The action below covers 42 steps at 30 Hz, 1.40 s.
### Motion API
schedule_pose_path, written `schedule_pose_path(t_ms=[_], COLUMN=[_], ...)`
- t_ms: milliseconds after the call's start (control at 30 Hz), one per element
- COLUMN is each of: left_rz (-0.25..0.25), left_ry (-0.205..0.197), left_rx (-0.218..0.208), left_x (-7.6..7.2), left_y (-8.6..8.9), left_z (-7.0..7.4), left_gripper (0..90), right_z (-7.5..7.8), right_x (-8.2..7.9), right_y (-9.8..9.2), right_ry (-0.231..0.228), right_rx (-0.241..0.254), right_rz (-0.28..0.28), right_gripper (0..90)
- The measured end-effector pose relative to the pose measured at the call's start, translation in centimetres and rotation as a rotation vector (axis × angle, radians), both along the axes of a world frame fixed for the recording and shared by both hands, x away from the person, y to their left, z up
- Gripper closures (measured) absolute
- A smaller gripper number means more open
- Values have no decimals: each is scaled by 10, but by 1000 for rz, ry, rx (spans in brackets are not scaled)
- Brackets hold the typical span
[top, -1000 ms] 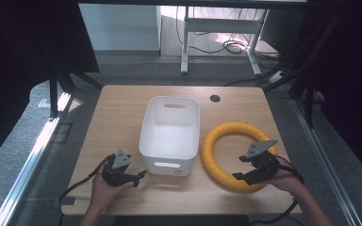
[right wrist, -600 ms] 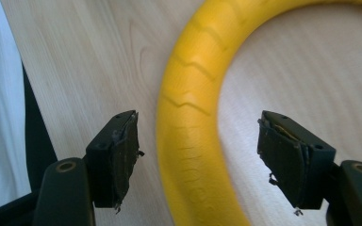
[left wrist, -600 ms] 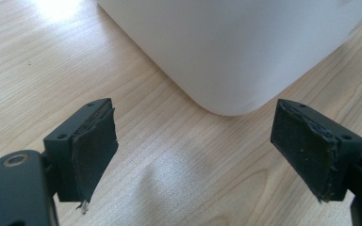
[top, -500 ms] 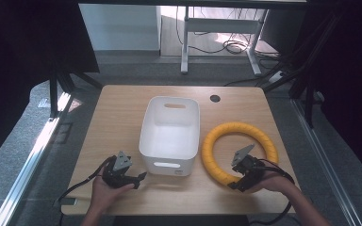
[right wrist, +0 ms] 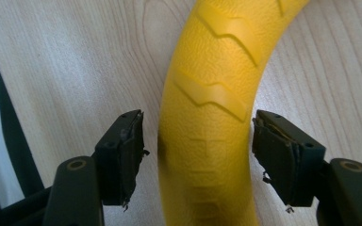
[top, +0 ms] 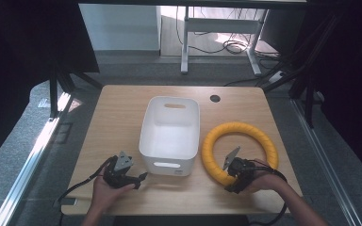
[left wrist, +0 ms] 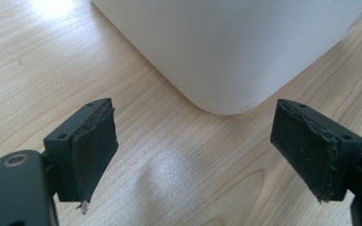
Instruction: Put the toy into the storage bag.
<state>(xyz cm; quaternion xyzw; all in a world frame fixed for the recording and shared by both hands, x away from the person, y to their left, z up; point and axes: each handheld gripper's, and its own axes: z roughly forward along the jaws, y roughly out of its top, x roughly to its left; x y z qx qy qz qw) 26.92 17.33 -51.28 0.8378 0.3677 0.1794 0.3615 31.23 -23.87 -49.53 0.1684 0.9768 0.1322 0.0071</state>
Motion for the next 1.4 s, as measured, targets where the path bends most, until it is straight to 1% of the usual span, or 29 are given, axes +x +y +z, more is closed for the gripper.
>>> schedule_pose_path(t_ms=[100,167,233,267,333,367,400,433,467,533,633,667,700,800,833,867,900,933,967,1000,1167,1200,1233,1267,1300,1333,1367,1400], left_rz=[2,4,5,6,6,6,6,6,5,4,5,5,5,5,5,6,6,7,7,6,7,7,7,7,8,9,9,8], left_ry=[-1,-3,-3,-3,-4,-4,-4,-4,-4,-4,-4,-5,-5,-5,-5,-5,-5,-5,-5,-5,-5,-6,-6,-6,-7,-7,-7,-6], left_rx=[2,2,1,2,3,3,4,4,4,3,4,4,4,6,6,7,7,7,7,6,7,7,7,7,7,7,7,6], left_x=[0,0,0,0,0,0,0,0,0,0,0,0,0,0,0,0,0,0,0,0,0,0,0,0,0,1,1,1], left_y=[0,1,1,1,1,1,1,1,1,1,1,1,1,1,1,2,2,2,2,2,2,2,2,2,2,2,2,2], left_z=[0,0,0,0,0,0,0,0,0,0,1,1,1,1,1,0,0,0,0,1,0,1,1,1,1,0,0,0], left_gripper=[151,151,151,151,151,151,151,151,151,151,152,151,152,151,151,152,152,151,152,151,152,151,151,152,152,151,151,151], right_z=[-2,-4,-4,-6,-6,-6,-6,-6,-6,-5,-5,-4,-4,-4,-4,-3,-3,0,0,5,17,20,20,25,25,30,30,33], right_x=[0,1,1,2,2,2,2,2,3,4,5,5,5,7,7,8,8,9,9,10,14,15,15,16,16,17,17,17], right_y=[2,4,5,6,8,8,8,8,9,10,10,10,10,6,6,3,3,0,0,-3,-12,-14,-14,-19,-19,-23,-23,-27], right_ry=[-6,3,6,9,12,12,8,8,-2,5,15,22,22,35,35,41,41,46,46,49,53,56,56,58,58,56,56,52], right_rx=[-14,-22,-28,-38,-43,-43,-44,-44,-51,-56,-59,-59,-59,-25,-25,7,7,44,44,77,169,195,195,237,237,279,279,311], right_rz=[5,20,22,37,38,38,36,36,35,26,28,12,12,4,4,-2,-2,-12,-12,-24,-50,-61,-61,-71,-71,-87,-87,-95], right_gripper=[361,383,390,404,418,418,449,449,486,493,501,503,503,507,507,508,508,508,508,509,509,509,509,509,509,509,509,509])
